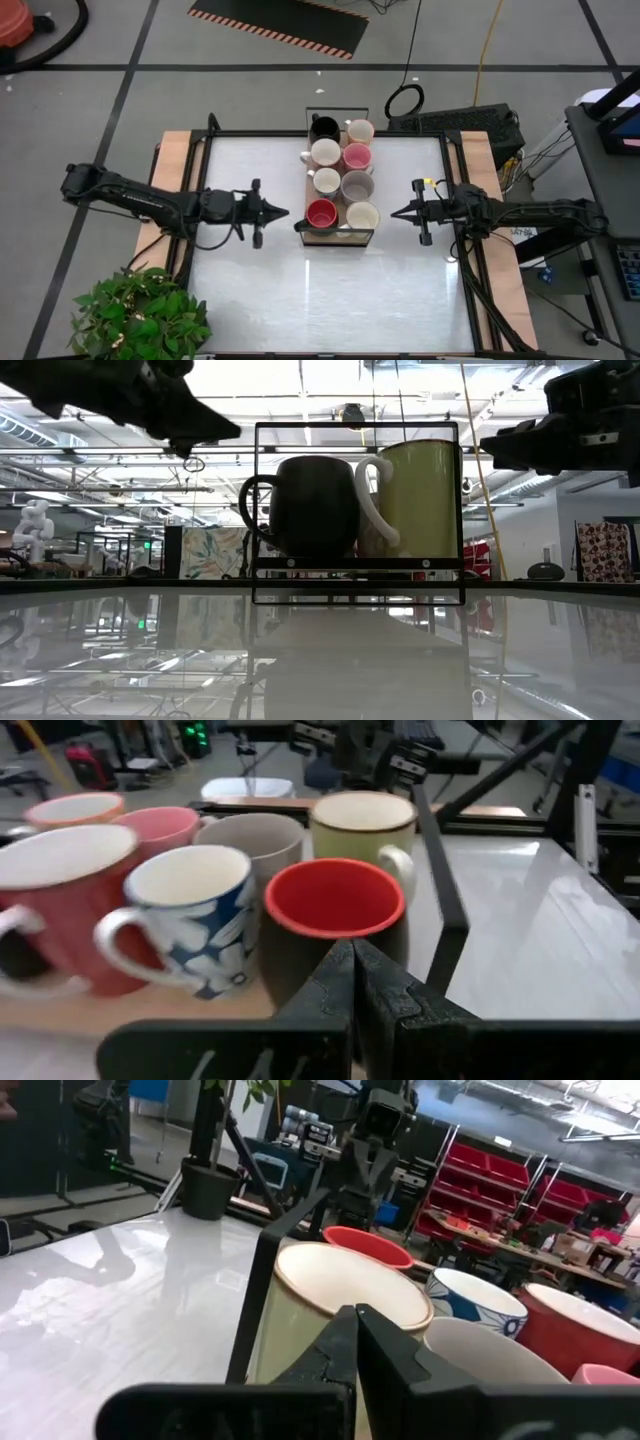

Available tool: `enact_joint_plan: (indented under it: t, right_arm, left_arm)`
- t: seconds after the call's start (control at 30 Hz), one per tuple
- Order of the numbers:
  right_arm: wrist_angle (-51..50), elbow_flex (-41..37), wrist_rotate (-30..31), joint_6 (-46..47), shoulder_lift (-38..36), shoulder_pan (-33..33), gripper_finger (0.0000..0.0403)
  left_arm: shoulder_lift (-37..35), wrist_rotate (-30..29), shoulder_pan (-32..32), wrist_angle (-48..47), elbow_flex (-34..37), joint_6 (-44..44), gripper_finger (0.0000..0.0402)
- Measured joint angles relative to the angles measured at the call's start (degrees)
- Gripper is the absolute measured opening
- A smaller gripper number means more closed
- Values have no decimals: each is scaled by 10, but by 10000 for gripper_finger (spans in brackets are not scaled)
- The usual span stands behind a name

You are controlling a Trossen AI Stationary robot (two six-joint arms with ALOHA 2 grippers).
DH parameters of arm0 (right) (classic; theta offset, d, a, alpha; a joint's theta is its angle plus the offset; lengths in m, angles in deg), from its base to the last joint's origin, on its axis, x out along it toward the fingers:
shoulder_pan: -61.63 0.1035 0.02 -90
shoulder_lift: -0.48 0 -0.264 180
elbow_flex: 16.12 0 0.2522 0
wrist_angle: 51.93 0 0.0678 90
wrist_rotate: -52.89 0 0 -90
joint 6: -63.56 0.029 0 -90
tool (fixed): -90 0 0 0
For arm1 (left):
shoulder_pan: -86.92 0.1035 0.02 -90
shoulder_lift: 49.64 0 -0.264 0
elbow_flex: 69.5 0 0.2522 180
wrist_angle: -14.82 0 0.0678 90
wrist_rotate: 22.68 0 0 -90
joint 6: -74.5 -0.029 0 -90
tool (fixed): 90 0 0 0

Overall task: Place coffee mugs
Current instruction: Return to Home Position

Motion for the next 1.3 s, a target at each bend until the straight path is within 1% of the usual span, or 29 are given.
enact_joint_plan:
  t: [0.13, 0.27, 0.4, 0.5, 0.77, 0.93, 1.0, 1.23, 1.3]
  right_arm:
    - [-14, -1, 8, -3, -9, 0, 0]
    - [-29, -1, 62, -12, -24, 0, 0]
    - [-28, -1, 110, -31, -43, 0, 0]
    - [-34, -2, 109, -31, -54, 0, 0]
    - [-89, -2, 106, -27, -81, 0, 0]
    - [-111, -3, 105, -29, -100, 0, 0]
    - [-112, -3, 93, -28, -109, 0, 0]
    - [-132, -3, 80, -17, -142, 0, 0]
    - [-143, -3, 81, -16, -150, 0, 0]
  left_arm:
    - [-47, -34, -7, 0, 27, 4, 0]
    - [-89, -55, -10, 0, 47, 1, 0]
    - [-122, -55, -10, -18, 63, 0, 0]
    - [-145, -55, -10, -25, 81, 0, 0]
    - [-204, -56, -10, -15, 137, 14, 0]
    - [-240, -66, -10, -15, 170, 21, 0]
    - [-255, -74, -10, -14, 181, 21, 0]
    - [-308, -89, -10, -16, 199, 4, 0]
    - [-326, -89, -10, -32, 200, 4, 0]
